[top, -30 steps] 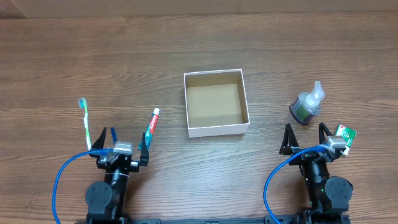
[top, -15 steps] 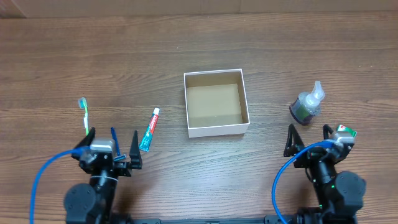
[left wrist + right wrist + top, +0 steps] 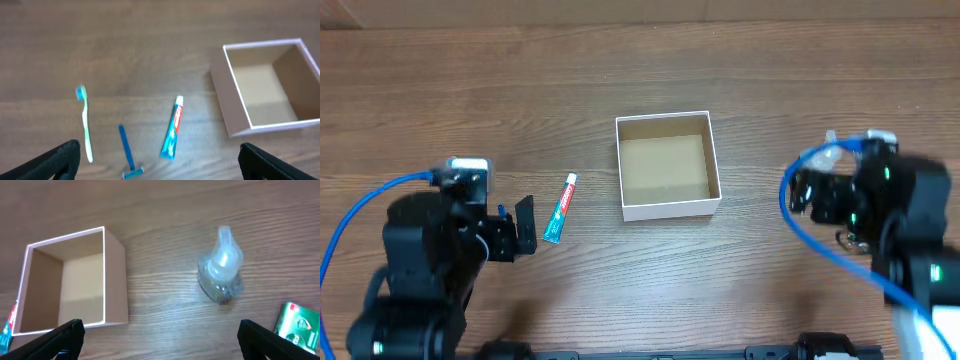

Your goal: Pack container

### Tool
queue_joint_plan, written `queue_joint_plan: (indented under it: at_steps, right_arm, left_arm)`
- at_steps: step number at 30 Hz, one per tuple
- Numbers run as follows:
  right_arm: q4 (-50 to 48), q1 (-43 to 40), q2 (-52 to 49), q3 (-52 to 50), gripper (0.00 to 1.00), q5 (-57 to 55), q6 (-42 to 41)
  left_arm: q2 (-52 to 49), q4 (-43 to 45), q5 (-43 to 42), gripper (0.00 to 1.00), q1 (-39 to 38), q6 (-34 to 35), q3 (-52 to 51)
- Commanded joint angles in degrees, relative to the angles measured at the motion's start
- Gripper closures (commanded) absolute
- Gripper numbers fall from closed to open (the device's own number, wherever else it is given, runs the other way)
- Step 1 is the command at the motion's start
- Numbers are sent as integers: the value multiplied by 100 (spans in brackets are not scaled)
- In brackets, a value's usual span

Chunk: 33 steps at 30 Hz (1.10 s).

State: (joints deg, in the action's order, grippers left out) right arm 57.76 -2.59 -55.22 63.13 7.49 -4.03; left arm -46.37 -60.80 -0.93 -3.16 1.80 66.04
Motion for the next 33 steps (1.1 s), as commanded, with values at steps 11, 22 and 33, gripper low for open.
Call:
queue_joint_plan:
  at_steps: [11, 22, 33]
  right_arm:
    - [-369, 404, -2159, 407, 96, 334, 256]
    - [-1272, 1405, -3211, 402, 96, -337, 236]
    - [-1388, 1423, -4054, 400, 96, 487, 264]
  left_arm:
    - [-809, -177, -358, 0, -24, 105, 170]
    - [-1228, -179, -358, 0, -24, 105, 170]
    - [-1320, -129, -358, 0, -24, 105, 170]
